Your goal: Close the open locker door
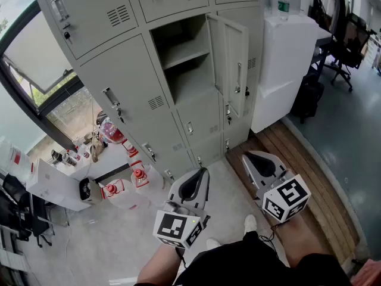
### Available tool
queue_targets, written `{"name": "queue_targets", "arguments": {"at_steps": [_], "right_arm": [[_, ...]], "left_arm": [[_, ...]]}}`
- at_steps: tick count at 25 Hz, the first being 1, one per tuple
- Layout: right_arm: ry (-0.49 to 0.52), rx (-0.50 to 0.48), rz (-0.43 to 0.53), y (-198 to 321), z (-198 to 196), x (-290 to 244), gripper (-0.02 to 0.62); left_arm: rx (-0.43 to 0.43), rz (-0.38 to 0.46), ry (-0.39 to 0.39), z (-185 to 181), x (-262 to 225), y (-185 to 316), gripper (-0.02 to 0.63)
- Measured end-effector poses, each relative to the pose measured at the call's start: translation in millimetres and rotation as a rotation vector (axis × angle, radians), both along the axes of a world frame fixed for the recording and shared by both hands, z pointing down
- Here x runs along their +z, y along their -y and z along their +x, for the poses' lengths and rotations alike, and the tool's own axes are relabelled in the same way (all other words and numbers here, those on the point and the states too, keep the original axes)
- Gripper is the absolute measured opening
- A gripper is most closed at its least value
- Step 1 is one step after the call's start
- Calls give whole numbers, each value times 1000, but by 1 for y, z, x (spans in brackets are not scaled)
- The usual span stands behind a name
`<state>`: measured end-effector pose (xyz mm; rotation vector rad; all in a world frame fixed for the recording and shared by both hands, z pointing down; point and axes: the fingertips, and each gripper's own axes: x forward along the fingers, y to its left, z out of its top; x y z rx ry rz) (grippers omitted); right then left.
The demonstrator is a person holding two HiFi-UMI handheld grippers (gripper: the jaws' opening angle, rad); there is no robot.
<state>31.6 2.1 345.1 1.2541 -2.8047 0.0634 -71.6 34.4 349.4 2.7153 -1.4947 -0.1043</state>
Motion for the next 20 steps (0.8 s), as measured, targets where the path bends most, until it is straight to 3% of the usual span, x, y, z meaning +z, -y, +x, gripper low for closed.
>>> {"name": "queue_targets", "arguments": {"at_steps": [20], "right_arm": [[4,-56,37,-18,-27,-9,52]], "left_arm": [[-6,11,-20,-20,-2,-18,17]]}}
